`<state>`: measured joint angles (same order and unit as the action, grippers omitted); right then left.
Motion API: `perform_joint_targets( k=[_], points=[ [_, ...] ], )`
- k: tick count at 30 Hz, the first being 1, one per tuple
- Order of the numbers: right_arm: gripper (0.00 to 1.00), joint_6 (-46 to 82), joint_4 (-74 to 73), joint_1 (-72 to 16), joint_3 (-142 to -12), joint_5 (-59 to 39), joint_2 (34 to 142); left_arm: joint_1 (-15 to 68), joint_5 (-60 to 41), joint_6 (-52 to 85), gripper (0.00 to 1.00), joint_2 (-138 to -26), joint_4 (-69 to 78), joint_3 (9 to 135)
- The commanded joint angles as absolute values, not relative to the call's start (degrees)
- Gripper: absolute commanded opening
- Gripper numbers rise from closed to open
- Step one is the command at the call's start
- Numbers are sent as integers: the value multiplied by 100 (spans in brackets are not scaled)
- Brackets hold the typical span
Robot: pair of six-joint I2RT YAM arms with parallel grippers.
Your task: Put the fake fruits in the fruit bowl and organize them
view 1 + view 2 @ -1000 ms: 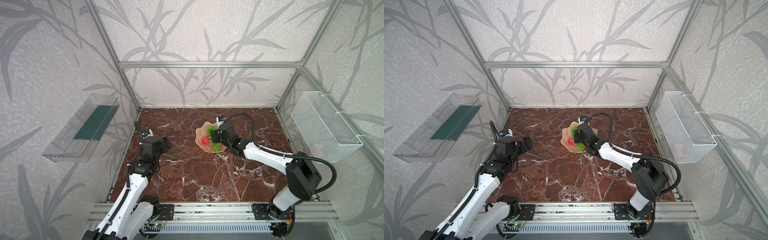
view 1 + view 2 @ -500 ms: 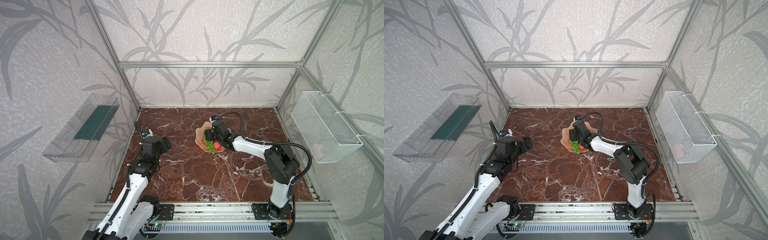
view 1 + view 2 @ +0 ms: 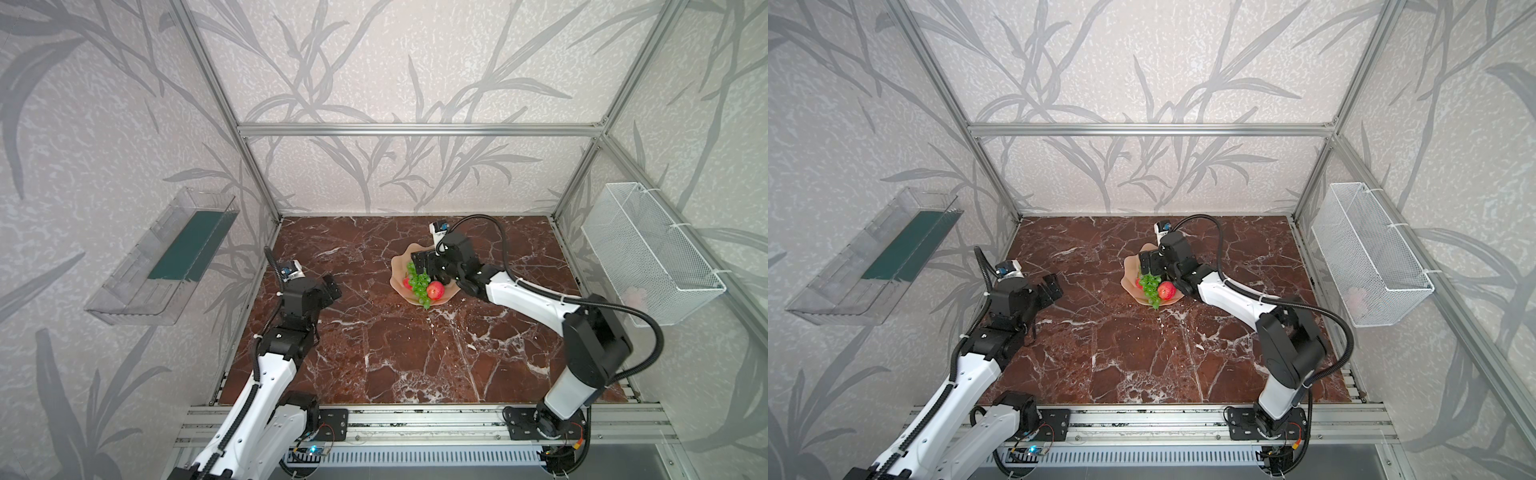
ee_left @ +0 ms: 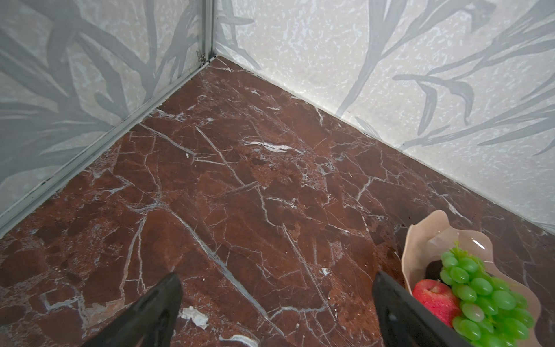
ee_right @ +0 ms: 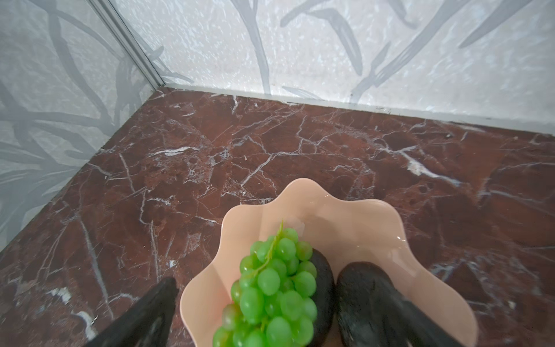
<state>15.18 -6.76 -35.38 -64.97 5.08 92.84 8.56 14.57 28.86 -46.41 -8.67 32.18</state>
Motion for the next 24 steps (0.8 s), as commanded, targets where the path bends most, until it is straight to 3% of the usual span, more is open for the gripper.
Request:
perform_joint_targets(
  k=[1,5,11,17,19,24],
  points=[
    [99,1023,-861,-3270,-5811,695,8375,818,2092,2397,100,-4626,192,2738],
    [99,1138,-1026,-2605,-4632,1054,7262,825,2414,1527,100,-4975,1136,2327],
    [99,295,-2157,-2040,-2843,2746,6275,753,2915,394,100,-5778,3276,1594],
    [99,199,-2930,-1518,-2435,2913,6892,438,2412,365,100,-7072,4542,1442],
    [99,-91,-3527,-1433,-2311,2949,7308,374,2231,423,100,-7072,4196,1612],
    [99,-341,-5367,-1082,-1806,1937,8263,202,2035,448,100,-7536,4828,1654]
  ],
)
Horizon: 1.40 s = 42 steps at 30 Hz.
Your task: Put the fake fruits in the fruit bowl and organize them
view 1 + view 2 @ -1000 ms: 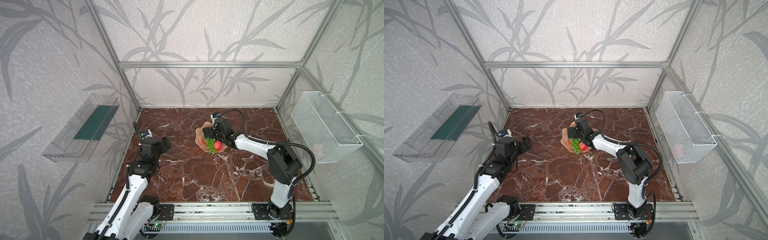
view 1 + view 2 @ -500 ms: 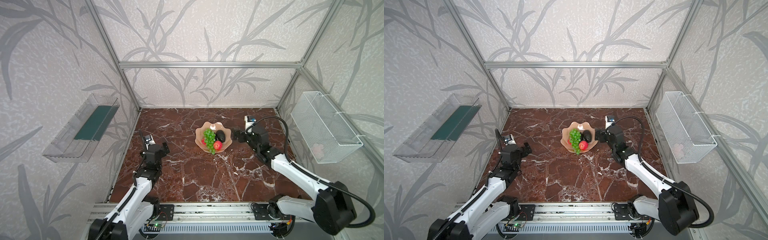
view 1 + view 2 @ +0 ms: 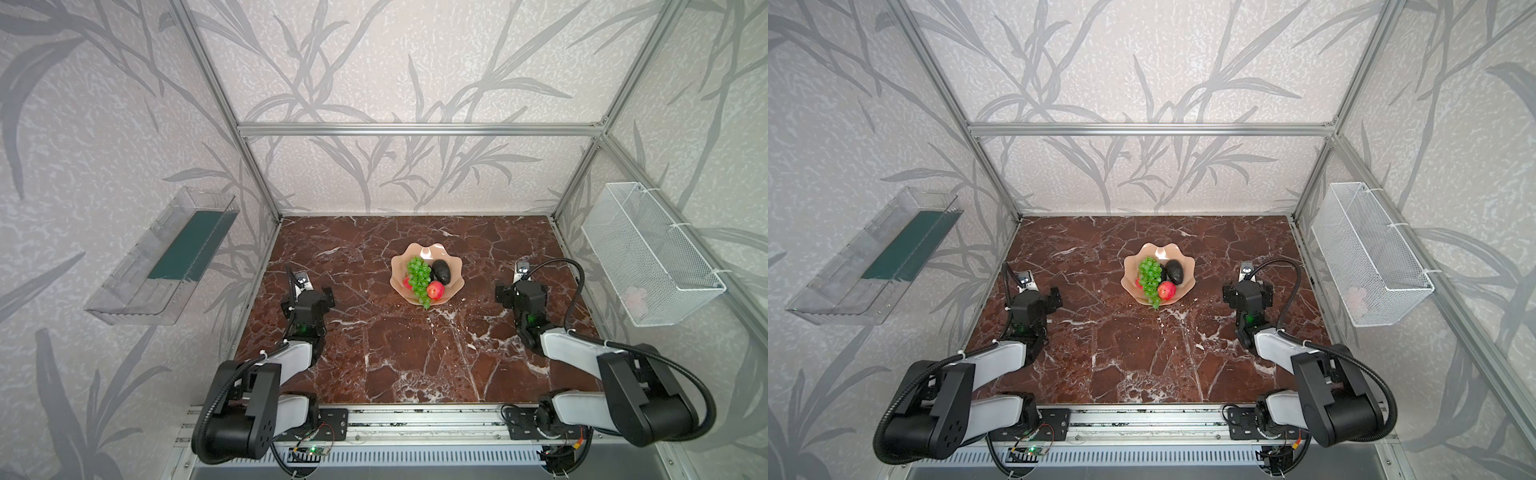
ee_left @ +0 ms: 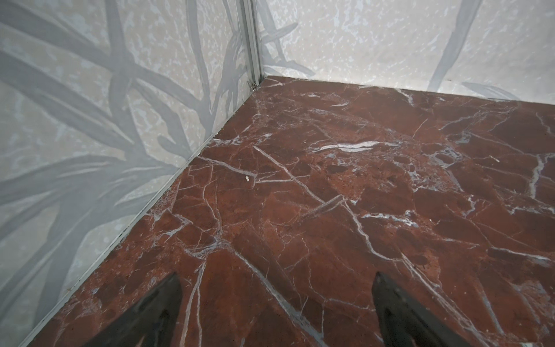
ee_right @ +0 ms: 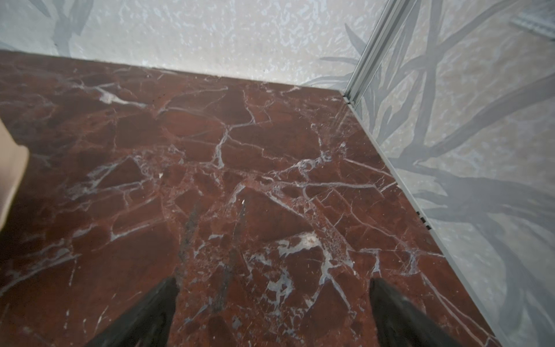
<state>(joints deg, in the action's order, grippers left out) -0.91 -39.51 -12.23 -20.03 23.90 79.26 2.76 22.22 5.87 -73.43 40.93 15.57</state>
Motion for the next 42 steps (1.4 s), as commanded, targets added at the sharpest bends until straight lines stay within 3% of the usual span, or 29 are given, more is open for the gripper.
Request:
perform_joint_targets(
  k=[1,6,9,12,25,30,32,34,35,37,41,42],
  points=[
    [99,-396,-5586,-1055,-1808,1756,8473,182,1933,400,100,-7711,5086,1627],
    [99,-626,-6560,-1055,-1741,1427,9193,182,2015,120,99,-9297,7312,1476],
    [99,-549,-6236,-1055,-1773,1561,9044,110,2070,522,99,-8667,5774,1715],
    [99,-440,-5210,-1056,-2168,1656,8873,86,2169,404,99,-9063,6320,1786],
    [99,-371,-5236,-932,-2193,1424,8920,97,2005,353,99,-9012,5658,2081],
    [99,-155,-6068,-876,-1671,1697,8814,96,2002,337,99,-9035,5719,2073],
    [99,-193,-6014,-800,-1723,1487,8842,97,1997,344,99,-9033,5694,2068],
    [99,-693,-5650,-806,-1920,362,8837,97,1999,342,99,-9032,5700,2066],
    [99,-712,-5404,-832,-2035,378,8820,94,2004,338,99,-9033,5702,2067],
    [99,-81,-5509,-855,-1958,1810,8807,93,2003,335,99,-9034,5699,2067],
    [99,-499,-5639,-705,-1921,499,8835,96,1999,337,99,-9035,5704,2066],
    [99,-466,-5600,-779,-1933,866,8833,97,2003,336,99,-9030,5708,2071]
  ],
)
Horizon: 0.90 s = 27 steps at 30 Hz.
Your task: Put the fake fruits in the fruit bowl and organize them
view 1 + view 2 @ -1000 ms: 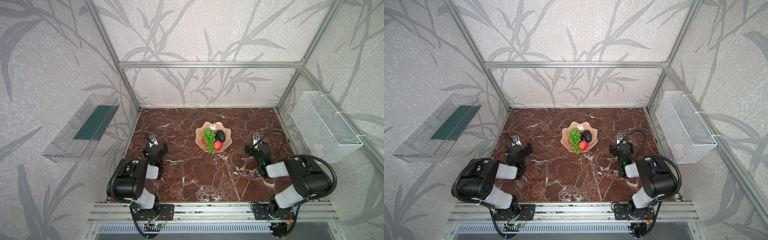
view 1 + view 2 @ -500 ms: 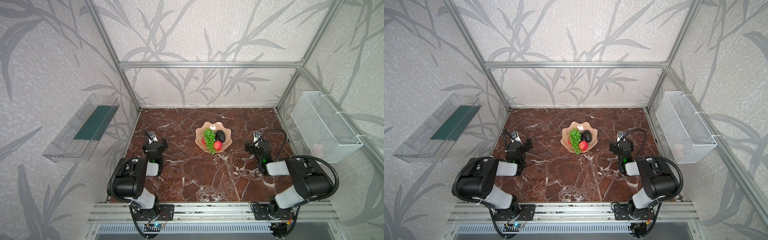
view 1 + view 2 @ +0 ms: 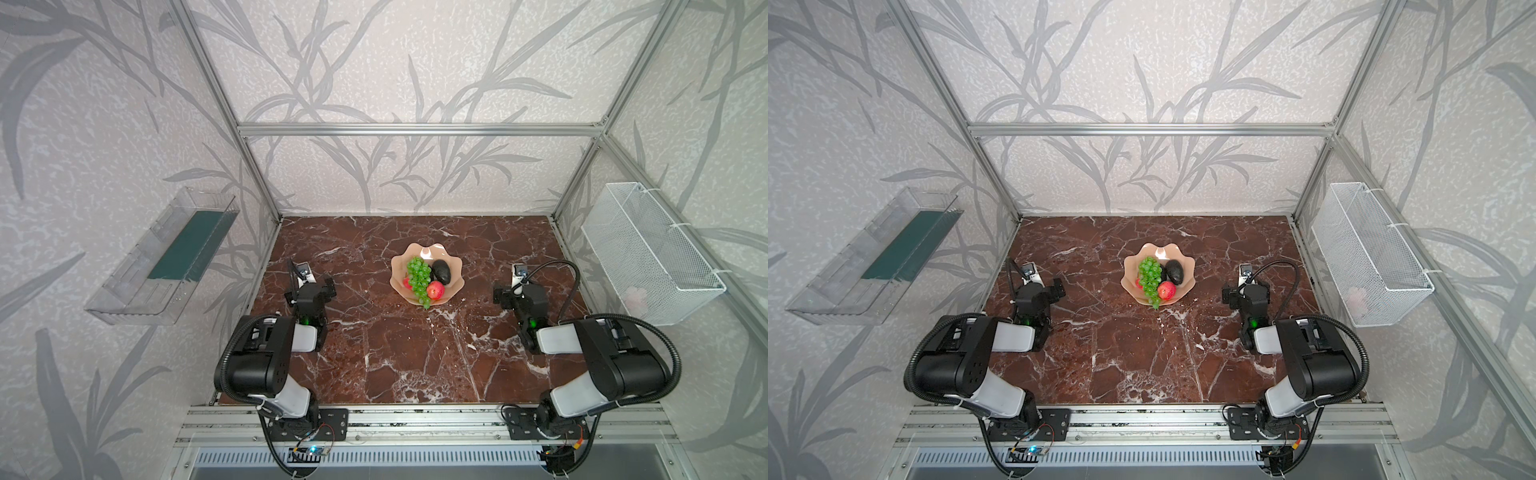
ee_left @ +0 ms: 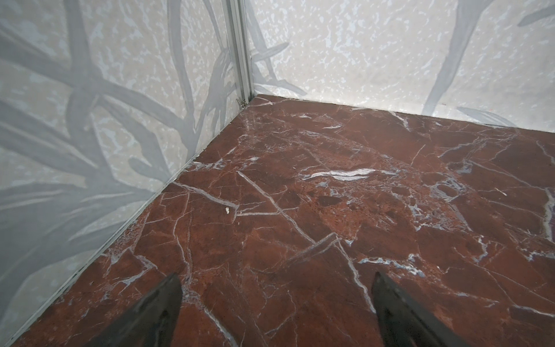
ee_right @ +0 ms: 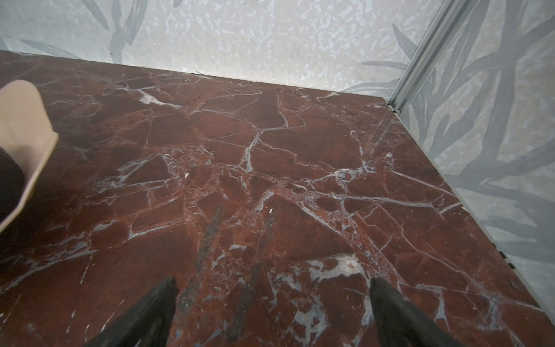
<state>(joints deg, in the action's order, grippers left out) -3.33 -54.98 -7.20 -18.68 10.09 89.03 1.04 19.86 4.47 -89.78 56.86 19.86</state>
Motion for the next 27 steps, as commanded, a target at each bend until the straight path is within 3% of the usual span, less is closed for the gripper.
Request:
perform_joint_targets(
  k=[1,5,7,8,11,14,27],
  points=[
    [99,-193,-5603,-859,-1929,1598,8833,97,1999,342,99,-9034,5704,2068],
    [99,-466,-5581,-789,-1942,841,8833,96,1997,339,99,-9035,5705,2068],
    [99,-140,-5552,-852,-1981,1691,8850,97,1998,342,99,-9035,5711,2065],
    [99,-143,-5488,-818,-2013,1618,8851,97,2003,341,99,-9035,5705,2070],
    [99,-550,-5290,-843,-2105,821,8843,92,2002,339,99,-9035,5706,2068],
    [99,-236,-5246,-879,-2178,1599,8902,97,2001,341,99,-9035,5710,2070],
    [99,-236,-5167,-879,-2197,1608,8876,94,1999,339,99,-9031,5706,2066]
  ],
)
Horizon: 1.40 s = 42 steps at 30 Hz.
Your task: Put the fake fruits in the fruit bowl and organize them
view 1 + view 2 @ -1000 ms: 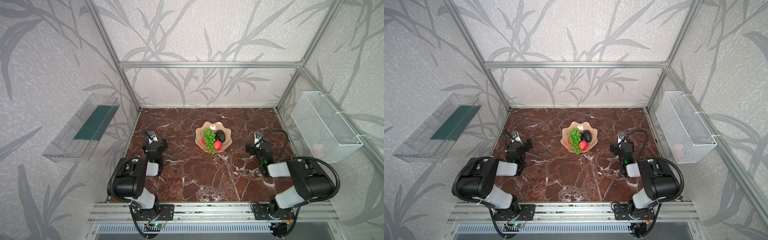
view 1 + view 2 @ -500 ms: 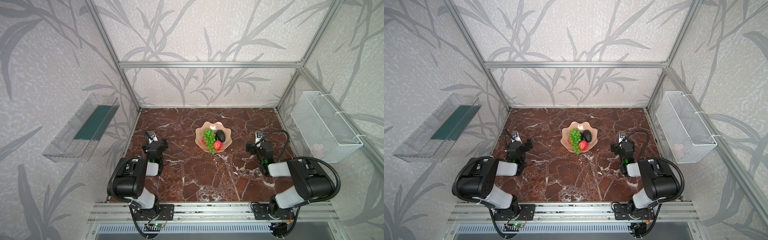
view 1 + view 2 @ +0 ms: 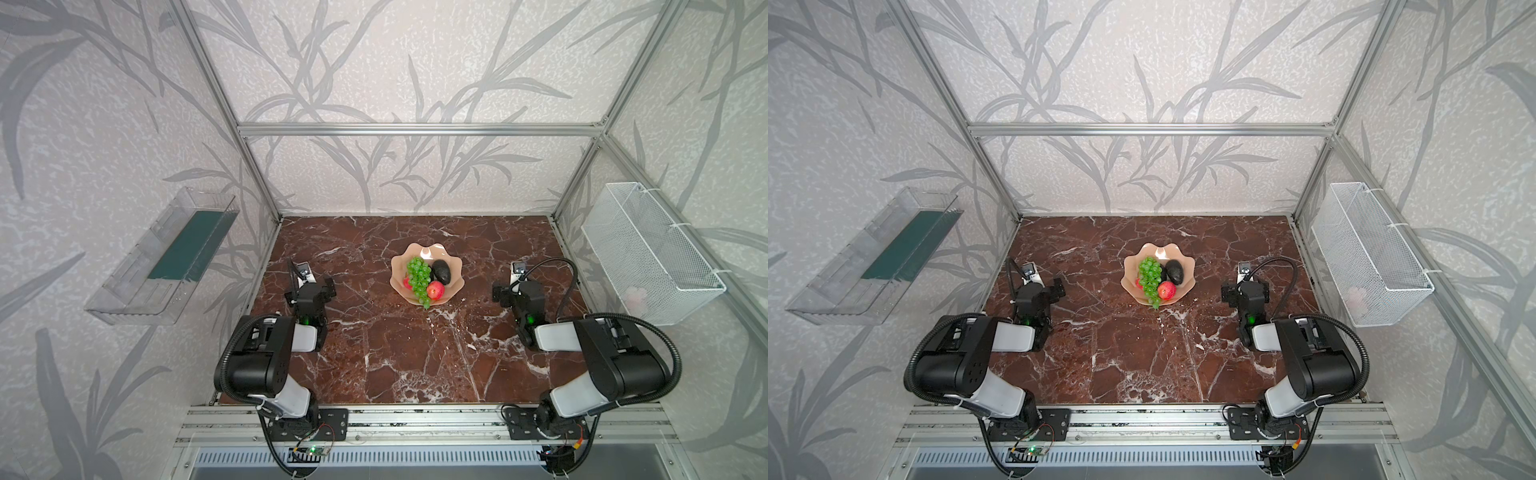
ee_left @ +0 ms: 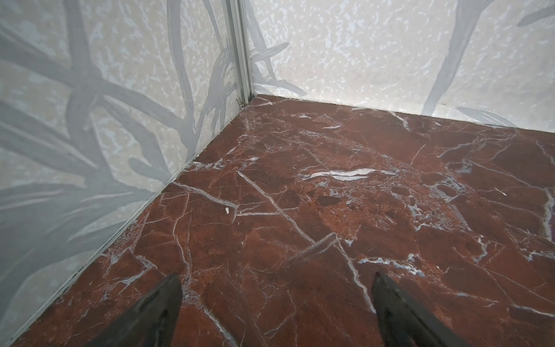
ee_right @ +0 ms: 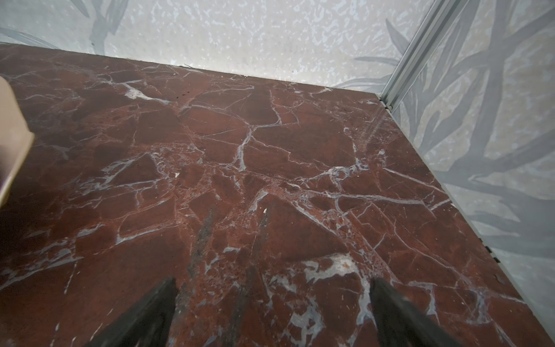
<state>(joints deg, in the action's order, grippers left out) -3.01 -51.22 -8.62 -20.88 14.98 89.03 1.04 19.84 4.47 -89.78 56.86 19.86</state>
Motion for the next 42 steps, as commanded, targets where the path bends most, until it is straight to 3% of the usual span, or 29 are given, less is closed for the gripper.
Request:
perform_joint_targets(
  k=[1,12,16,20,23,42],
  points=[
    [99,-237,-5167,-879,-2197,1608,8877,97,2003,335,99,-9026,5704,2070],
    [99,-372,-5333,-878,-2061,1306,8836,103,2002,342,99,-9035,5709,2073],
    [99,-91,-5881,-792,-1757,1637,8793,96,2000,342,99,-9034,5704,2066],
    [99,-518,-5068,-800,-2224,707,8855,100,1999,339,99,-9035,5708,2066],
    [99,-129,-5197,-789,-2175,1540,8867,97,2004,341,99,-9031,5709,2066],
    [99,-435,-5149,-869,-2251,1060,8928,100,1996,335,99,-9035,5708,2067]
  ],
)
